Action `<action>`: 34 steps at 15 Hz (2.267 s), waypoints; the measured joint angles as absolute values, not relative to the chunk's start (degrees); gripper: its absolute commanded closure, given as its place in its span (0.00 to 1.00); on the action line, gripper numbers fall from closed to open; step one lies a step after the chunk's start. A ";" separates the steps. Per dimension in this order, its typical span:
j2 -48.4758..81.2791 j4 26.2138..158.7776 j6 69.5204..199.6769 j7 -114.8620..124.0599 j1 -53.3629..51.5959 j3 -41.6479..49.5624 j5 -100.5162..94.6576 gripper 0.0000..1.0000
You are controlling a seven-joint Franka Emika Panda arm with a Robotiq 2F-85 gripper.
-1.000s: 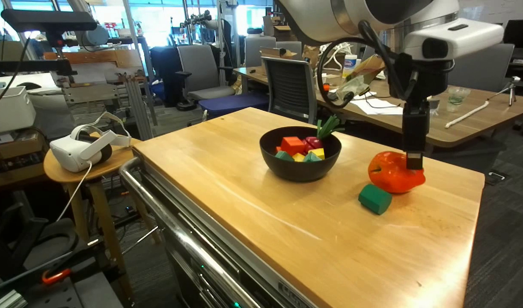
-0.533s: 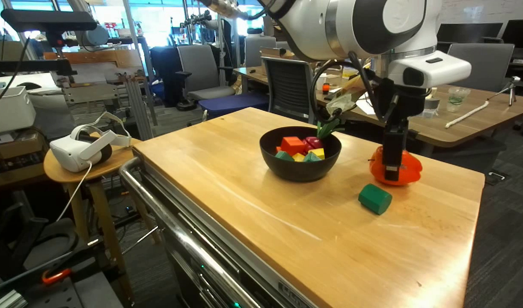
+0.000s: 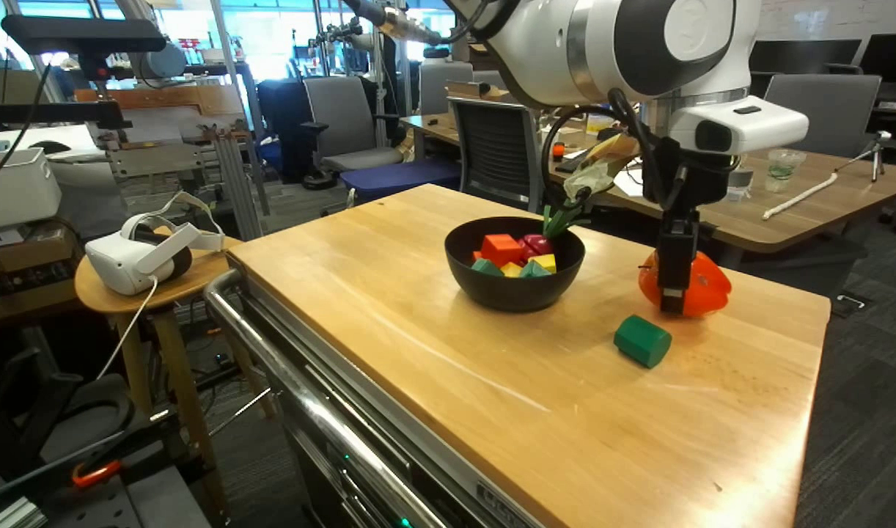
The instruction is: Put all the blocks and the beetroot in the bowl then move the apple to the left
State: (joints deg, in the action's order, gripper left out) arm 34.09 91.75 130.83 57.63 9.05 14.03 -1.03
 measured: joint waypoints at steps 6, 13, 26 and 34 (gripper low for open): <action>22.45 98.46 130.24 45.01 8.61 13.74 -2.25 0.41; 1.59 117.64 130.18 33.11 4.82 9.84 -6.52 0.41; -8.91 125.85 131.05 35.53 -2.81 -8.52 -7.11 0.41; 7.98 118.33 131.14 44.09 -5.91 -10.37 -18.88 0.41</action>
